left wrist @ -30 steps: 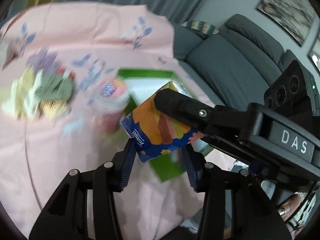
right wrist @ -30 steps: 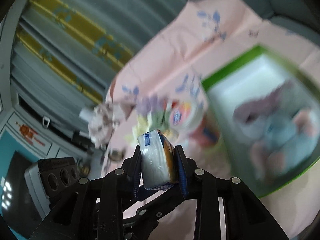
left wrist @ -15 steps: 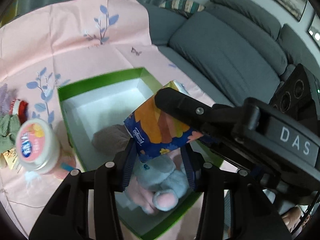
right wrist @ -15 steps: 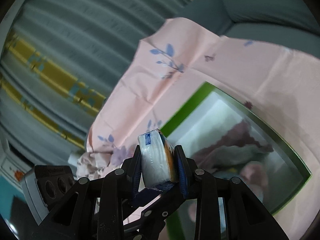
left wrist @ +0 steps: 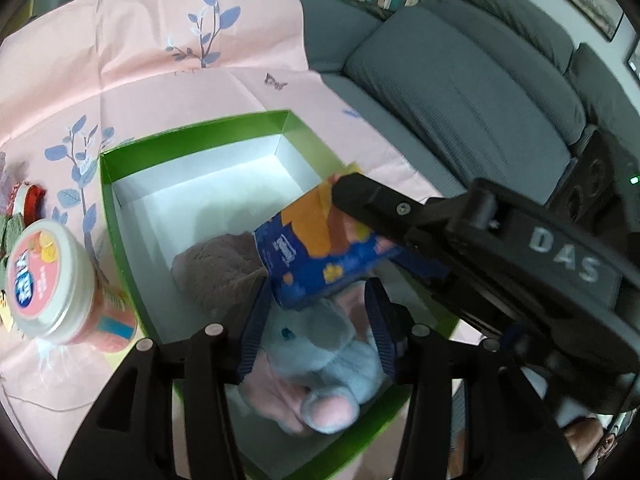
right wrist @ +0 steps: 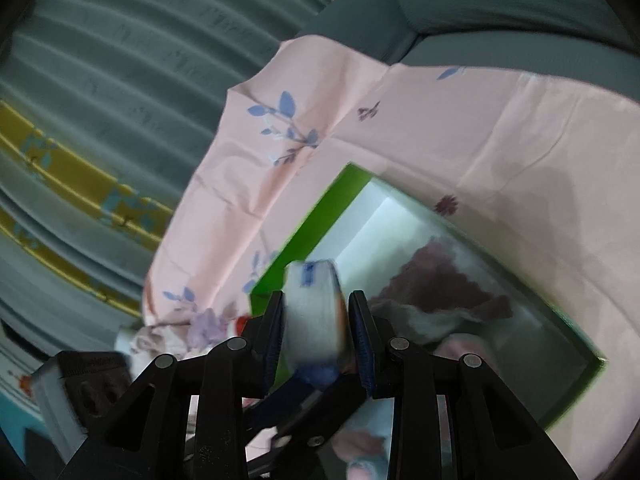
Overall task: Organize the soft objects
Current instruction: 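Open the right gripper to drop the tissue pack into the box, then move the right tool back to the green fuzzy cloth, then grasp the green fuzzy cloth with the right gripper and lift it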
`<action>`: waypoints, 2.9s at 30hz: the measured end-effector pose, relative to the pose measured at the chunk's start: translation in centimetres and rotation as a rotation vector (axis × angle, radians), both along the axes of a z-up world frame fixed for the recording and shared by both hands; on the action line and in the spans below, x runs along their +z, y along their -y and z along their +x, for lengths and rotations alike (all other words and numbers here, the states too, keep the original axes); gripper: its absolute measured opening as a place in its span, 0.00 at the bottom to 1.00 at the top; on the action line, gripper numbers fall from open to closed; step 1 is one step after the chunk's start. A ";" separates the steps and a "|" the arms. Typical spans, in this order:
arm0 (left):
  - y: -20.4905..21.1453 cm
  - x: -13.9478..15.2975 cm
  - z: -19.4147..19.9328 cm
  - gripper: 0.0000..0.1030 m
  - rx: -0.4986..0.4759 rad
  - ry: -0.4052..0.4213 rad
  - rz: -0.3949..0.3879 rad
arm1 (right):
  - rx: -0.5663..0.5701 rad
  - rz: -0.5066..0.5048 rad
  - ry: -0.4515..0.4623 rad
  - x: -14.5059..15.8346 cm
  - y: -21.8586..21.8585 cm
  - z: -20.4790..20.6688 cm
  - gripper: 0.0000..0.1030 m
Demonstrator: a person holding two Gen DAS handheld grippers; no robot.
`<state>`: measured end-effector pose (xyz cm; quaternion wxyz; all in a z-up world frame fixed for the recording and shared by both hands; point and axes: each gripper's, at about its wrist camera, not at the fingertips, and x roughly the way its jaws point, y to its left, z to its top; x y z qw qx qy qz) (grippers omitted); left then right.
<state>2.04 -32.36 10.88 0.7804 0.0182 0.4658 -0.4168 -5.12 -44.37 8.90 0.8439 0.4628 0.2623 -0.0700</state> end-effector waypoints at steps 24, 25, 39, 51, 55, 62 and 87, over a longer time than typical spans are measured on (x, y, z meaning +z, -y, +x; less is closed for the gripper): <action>-18.5 4.5 -3.9 0.93 0.358 0.151 -0.064 | 0.005 -0.239 -0.018 5.4 -6.7 -2.1 0.86; -19.6 4.4 -4.0 0.93 0.382 0.157 -0.058 | 0.011 -0.252 -0.015 5.7 -7.2 -2.1 0.88; -34.2 -0.7 -1.6 0.98 0.725 0.100 0.014 | 0.200 -0.370 0.044 8.0 -15.5 0.7 0.91; -38.3 -1.9 0.3 0.98 0.830 -0.007 0.004 | 0.428 -0.453 -0.107 5.3 -28.2 10.2 0.91; -39.3 -1.4 0.3 0.94 0.850 -0.001 -0.032 | 0.424 -0.484 -0.219 2.0 -30.4 15.0 0.91; -40.0 -1.1 0.8 0.84 0.853 0.010 -0.032 | 0.359 -0.566 -0.412 -3.6 -30.5 20.4 0.82; -39.5 -2.2 0.8 0.70 0.860 -0.026 0.018 | 0.748 -0.457 -0.215 -0.3 -33.8 9.7 0.12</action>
